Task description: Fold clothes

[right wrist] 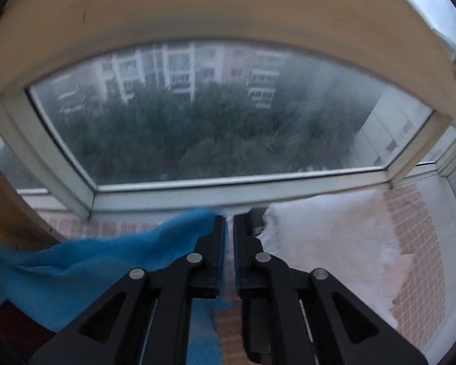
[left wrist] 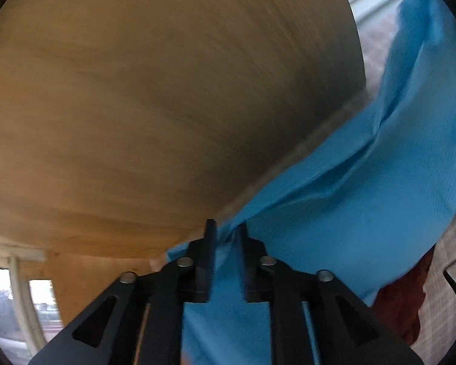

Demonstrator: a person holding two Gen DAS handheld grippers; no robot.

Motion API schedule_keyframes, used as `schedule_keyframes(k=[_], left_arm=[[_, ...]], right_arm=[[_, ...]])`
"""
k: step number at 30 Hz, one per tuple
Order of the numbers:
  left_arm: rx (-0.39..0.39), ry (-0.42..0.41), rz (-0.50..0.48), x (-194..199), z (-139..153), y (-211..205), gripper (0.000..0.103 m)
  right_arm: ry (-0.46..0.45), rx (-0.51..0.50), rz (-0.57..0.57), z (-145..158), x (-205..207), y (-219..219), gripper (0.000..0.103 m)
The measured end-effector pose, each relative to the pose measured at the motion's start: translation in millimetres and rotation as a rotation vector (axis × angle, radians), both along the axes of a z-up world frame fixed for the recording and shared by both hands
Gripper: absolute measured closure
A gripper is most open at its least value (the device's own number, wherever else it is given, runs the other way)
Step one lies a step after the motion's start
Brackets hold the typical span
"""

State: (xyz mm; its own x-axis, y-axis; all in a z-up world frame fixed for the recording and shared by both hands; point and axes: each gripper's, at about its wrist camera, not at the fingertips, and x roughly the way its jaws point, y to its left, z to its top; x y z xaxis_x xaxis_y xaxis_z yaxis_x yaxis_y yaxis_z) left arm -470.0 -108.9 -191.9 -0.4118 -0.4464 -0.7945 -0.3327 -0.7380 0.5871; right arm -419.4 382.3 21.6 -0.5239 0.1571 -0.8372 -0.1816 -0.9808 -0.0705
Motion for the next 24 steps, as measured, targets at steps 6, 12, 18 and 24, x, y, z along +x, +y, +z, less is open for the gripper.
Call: schedule_keyframes(k=[6,12,18,24], left_arm=[[0.006,0.019,0.003,1,-10,14,0.074],[0.093,0.127,-0.082,106,56,-45,0.065],[0.296,0.107,-0.18,246,56,-16,0.059],[0.501,-0.043,-0.251,345,0,46,0.059]], right_arm=[[0.046,-0.058,0.092,31,45,-8,0.077],[0.035,-0.156,0.318,35,195,-47,0.058],[0.014,-0.248,0.327,10,341,-53,0.058],[-0.082,-0.259,0.232,-51,422,-30,0.056]])
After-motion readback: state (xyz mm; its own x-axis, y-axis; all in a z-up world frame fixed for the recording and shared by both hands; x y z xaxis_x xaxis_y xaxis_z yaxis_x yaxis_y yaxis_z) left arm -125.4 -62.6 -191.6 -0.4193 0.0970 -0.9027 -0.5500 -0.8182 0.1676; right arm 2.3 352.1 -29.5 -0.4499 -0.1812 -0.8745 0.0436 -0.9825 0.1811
